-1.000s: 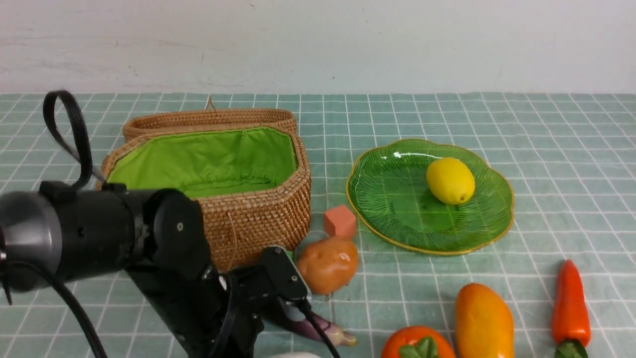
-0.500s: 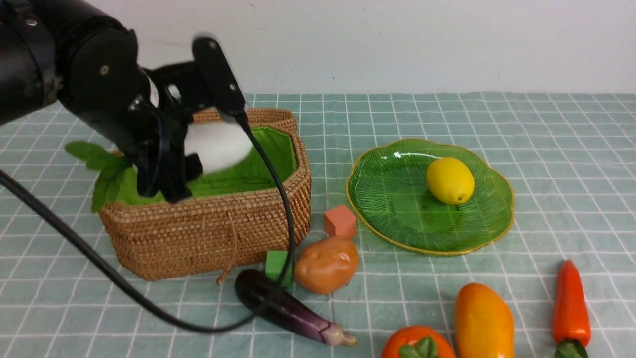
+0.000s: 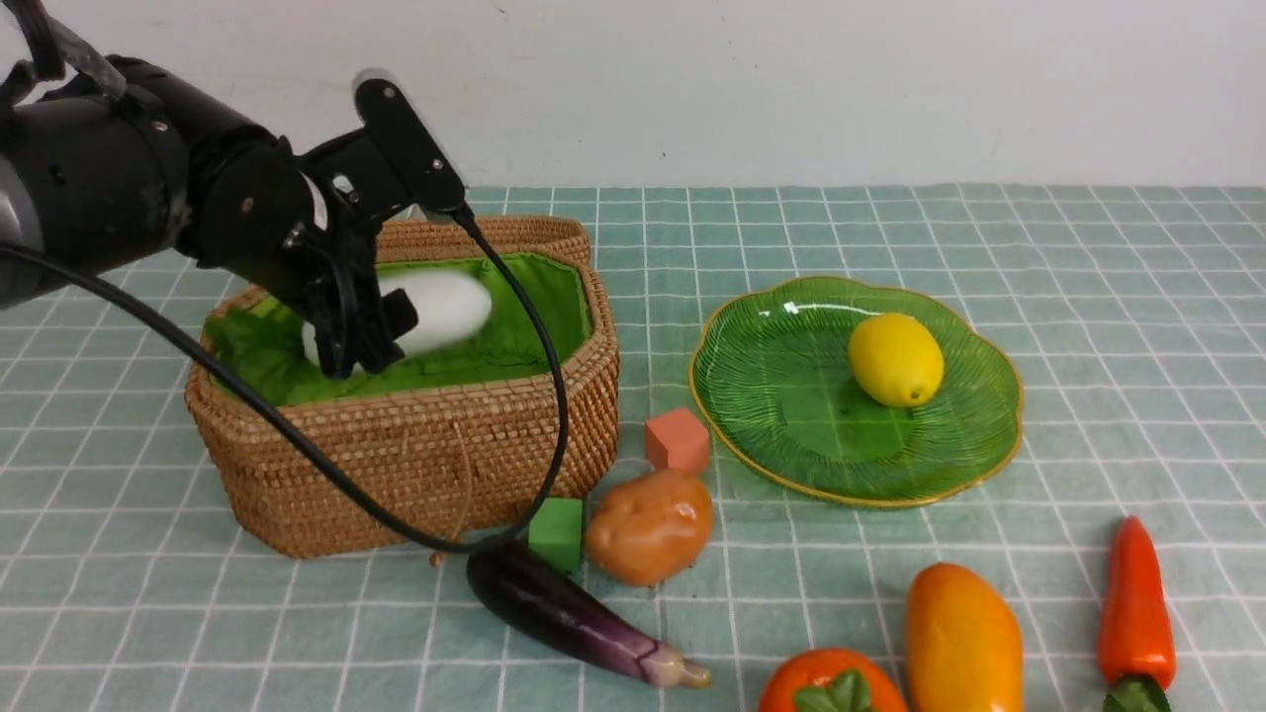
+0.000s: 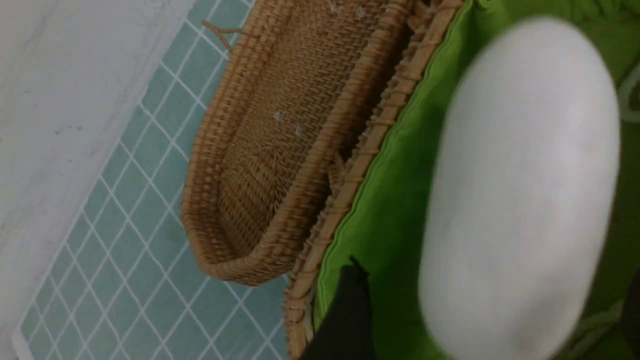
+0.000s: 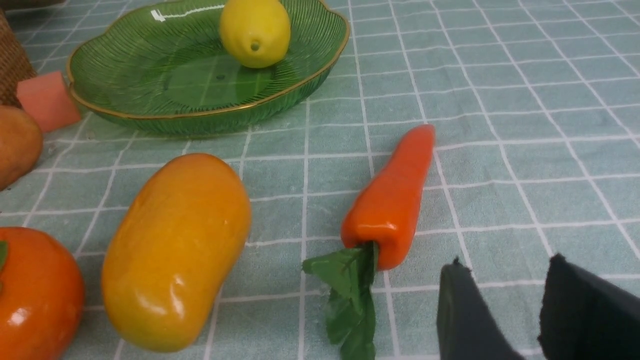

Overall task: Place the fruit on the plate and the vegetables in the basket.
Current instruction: Take a daikon with your left arm and place it on the basket on the left, then use the left arm to grab an eggplant and put it into the left basket

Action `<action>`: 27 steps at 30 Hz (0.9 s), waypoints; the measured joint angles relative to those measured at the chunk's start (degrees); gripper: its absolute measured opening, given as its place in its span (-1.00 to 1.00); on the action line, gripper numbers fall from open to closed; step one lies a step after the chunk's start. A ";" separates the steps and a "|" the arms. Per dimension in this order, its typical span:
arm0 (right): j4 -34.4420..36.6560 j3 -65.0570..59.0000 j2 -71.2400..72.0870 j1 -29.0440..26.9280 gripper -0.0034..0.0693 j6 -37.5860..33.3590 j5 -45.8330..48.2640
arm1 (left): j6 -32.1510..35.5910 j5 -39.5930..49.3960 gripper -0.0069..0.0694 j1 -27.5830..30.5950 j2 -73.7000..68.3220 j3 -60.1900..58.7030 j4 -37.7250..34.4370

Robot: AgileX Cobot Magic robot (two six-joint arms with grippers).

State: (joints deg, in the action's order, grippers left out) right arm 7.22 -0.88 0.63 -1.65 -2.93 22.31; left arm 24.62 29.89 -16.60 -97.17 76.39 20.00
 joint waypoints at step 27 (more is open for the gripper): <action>0.00 0.00 0.00 0.00 -0.25 0.00 0.00 | 36.88 7.87 0.62 -24.71 -1.64 -11.74 -14.47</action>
State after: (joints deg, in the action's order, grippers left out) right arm 7.22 -0.88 0.63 -1.65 -2.93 22.31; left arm 61.49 37.76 -41.31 -98.81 64.65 5.53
